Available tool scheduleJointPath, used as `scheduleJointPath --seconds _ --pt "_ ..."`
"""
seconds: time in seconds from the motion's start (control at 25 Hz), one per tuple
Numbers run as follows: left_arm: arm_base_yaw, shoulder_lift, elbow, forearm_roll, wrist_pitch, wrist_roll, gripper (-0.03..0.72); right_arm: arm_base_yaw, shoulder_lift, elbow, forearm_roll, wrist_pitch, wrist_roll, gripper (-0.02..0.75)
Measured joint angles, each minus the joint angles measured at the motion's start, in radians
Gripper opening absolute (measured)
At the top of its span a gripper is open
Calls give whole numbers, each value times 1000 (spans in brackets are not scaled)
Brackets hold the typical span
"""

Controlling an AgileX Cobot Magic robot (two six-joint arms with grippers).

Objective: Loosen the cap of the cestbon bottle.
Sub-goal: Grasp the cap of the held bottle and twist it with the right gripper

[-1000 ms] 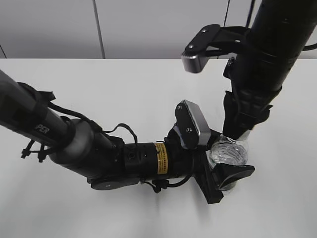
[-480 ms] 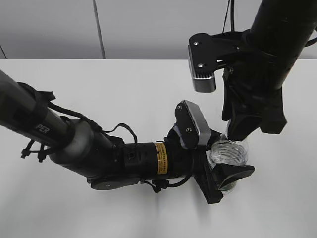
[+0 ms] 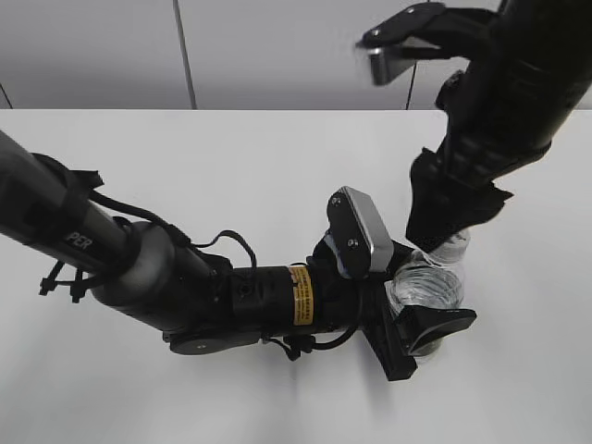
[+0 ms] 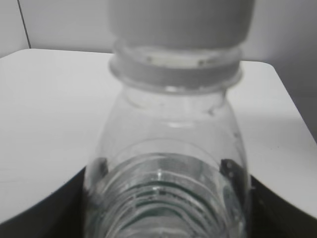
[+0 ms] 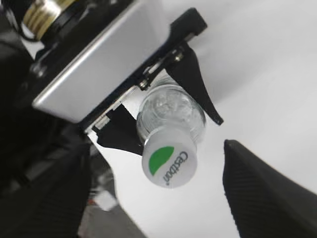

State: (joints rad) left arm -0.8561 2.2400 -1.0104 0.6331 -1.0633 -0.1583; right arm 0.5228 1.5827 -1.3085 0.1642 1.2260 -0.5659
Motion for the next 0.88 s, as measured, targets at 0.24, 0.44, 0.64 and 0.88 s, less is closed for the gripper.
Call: scheduleJointPath --seconds 0.24,0.44,0.64,0.88 --pt "0 0 0 0 0 1 517 0 -20 0 -52 0 675 571" --pt "0 0 0 0 -1 1 517 0 -20 1 -46 0 777 549" --pt "0 0 0 2 -1 1 517 0 -15 1 -46 0 804 547" --pt "0 0 0 4 -1 1 517 0 51 1 -46 -1 808 543"
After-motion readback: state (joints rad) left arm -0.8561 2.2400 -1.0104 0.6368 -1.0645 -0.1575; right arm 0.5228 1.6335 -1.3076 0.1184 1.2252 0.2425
